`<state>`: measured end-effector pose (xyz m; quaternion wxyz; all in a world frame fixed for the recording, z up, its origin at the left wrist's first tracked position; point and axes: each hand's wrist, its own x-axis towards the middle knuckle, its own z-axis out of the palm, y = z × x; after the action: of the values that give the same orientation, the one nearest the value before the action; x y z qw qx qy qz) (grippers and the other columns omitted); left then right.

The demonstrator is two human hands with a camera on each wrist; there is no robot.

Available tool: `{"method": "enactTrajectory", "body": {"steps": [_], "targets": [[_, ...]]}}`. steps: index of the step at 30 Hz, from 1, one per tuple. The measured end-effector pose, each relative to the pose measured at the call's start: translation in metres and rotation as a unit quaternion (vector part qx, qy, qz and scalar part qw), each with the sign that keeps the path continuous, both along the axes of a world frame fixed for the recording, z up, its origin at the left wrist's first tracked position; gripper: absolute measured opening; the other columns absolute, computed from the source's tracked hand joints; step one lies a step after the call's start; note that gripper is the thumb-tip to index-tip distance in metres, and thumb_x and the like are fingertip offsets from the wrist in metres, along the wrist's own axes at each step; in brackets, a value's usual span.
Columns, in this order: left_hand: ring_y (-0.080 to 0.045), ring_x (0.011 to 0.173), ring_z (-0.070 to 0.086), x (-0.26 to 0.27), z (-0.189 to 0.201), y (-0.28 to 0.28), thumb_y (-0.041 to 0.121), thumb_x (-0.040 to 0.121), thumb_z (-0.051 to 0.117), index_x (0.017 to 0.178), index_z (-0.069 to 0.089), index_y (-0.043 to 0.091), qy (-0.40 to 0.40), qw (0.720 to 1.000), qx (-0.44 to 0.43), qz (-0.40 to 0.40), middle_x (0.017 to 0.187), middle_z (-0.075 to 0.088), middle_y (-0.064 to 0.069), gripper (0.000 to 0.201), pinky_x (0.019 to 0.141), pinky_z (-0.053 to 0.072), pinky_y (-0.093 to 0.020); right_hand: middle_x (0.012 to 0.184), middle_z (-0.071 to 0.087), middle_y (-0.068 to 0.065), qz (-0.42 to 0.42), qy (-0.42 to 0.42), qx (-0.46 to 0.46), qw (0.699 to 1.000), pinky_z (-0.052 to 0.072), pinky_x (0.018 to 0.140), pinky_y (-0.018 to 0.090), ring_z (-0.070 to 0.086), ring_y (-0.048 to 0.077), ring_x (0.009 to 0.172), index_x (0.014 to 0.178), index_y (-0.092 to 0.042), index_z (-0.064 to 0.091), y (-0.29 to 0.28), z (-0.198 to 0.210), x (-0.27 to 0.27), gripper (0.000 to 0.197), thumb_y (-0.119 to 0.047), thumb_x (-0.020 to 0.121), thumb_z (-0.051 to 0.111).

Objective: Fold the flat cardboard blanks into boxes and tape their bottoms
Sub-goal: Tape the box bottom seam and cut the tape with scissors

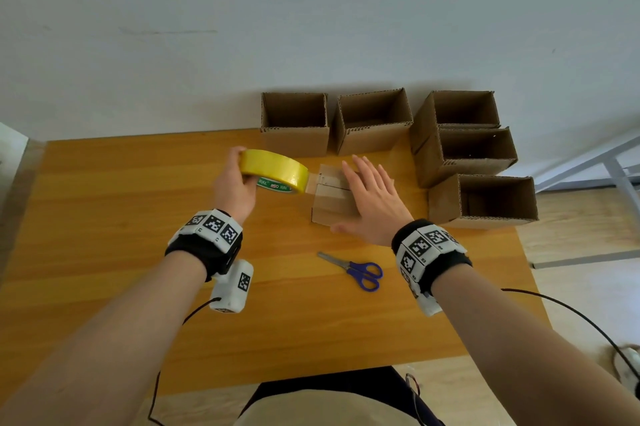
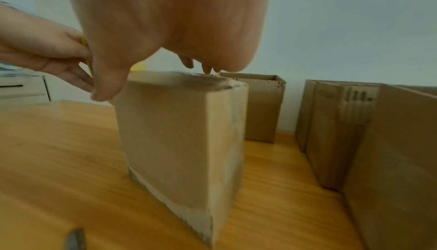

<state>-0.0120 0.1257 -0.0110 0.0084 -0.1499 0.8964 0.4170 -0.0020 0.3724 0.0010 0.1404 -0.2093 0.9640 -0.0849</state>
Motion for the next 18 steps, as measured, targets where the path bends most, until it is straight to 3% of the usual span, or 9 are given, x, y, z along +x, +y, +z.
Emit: {"method": "enactTrajectory", "body": {"steps": [4, 10, 15, 18], "targets": [[-0.027, 0.094, 0.062, -0.002, 0.002, -0.002, 0.002, 0.089, 0.055, 0.128, 0.041, 0.012, 0.008, 1.0, -0.005, -0.015, 0.11, 0.061, -0.011, 0.043, 0.081, 0.054, -0.043, 0.159, -0.005, 0.011, 0.034, -0.001, 0.028, 0.999, -0.007, 0.115, 0.04, -0.002, 0.027, 0.147, 0.151, -0.016, -0.008, -0.023, -0.004, -0.01, 0.109, -0.062, 0.079, 0.06], [-0.02, 0.085, 0.058, -0.006, 0.002, -0.005, 0.002, 0.09, 0.054, 0.127, 0.041, 0.011, 0.009, 0.999, -0.017, -0.029, 0.105, 0.06, -0.009, 0.04, 0.071, 0.047, -0.032, 0.154, 0.02, 0.012, 0.052, 0.043, 0.049, 0.996, 0.007, 0.119, 0.045, 0.018, 0.03, 0.143, 0.152, -0.015, -0.001, -0.023, -0.015, -0.006, 0.088, -0.058, 0.09, 0.046], [-0.019, 0.08, 0.057, -0.006, -0.001, -0.006, 0.005, 0.091, 0.054, 0.125, 0.042, 0.009, -0.008, 0.998, -0.039, -0.053, 0.1, 0.058, -0.005, 0.037, 0.065, 0.045, -0.032, 0.154, 0.02, 0.014, 0.071, 0.06, 0.059, 0.994, 0.007, 0.118, 0.044, 0.019, 0.031, 0.142, 0.152, -0.017, -0.002, -0.018, -0.018, -0.004, 0.084, -0.057, 0.091, 0.04], [-0.025, 0.083, 0.061, -0.007, -0.007, -0.007, 0.006, 0.09, 0.055, 0.123, 0.043, 0.008, -0.015, 0.997, -0.039, -0.069, 0.102, 0.062, -0.01, 0.035, 0.07, 0.052, -0.038, 0.152, 0.025, 0.018, 0.088, 0.075, 0.068, 0.991, 0.011, 0.117, 0.046, 0.024, 0.033, 0.141, 0.152, -0.02, -0.001, -0.014, -0.021, -0.002, 0.08, -0.059, 0.09, 0.032]]}}
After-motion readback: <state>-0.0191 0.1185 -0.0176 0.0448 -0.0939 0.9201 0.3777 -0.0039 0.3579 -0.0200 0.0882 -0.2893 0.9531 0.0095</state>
